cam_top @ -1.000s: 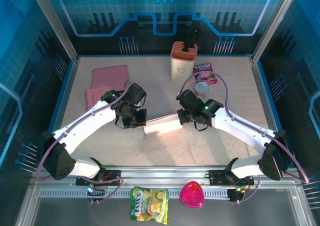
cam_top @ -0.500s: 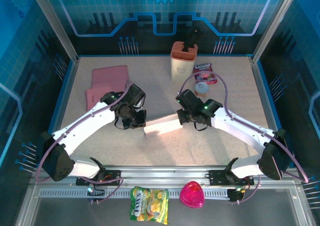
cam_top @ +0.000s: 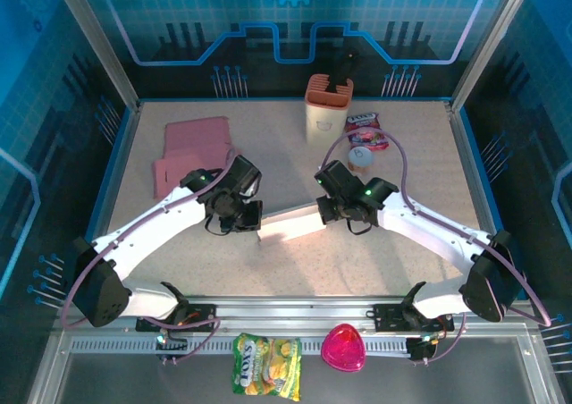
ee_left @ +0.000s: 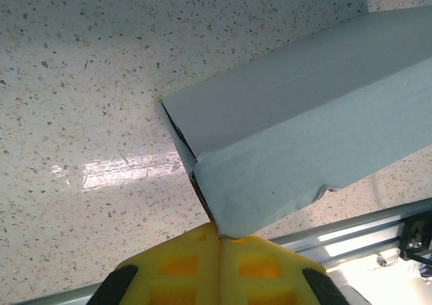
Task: Fold the paper box
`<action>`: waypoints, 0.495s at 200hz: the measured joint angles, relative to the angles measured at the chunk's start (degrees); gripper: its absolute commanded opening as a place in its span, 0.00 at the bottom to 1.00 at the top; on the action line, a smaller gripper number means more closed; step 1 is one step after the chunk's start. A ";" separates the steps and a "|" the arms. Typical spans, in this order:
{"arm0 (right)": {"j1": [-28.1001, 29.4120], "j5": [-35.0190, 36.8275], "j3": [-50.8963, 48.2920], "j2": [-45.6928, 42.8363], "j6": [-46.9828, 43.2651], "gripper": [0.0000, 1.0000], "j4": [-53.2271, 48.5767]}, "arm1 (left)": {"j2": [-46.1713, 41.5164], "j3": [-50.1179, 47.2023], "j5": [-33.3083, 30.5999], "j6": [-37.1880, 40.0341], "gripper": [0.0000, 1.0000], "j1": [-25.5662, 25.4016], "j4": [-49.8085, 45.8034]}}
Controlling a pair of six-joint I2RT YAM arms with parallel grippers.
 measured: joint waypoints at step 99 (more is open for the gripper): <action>-14.95 -29.81 -5.70 -9.27 28.87 0.64 5.73 | 0.00 0.00 -5.07 -0.63 0.00 -3.78 0.33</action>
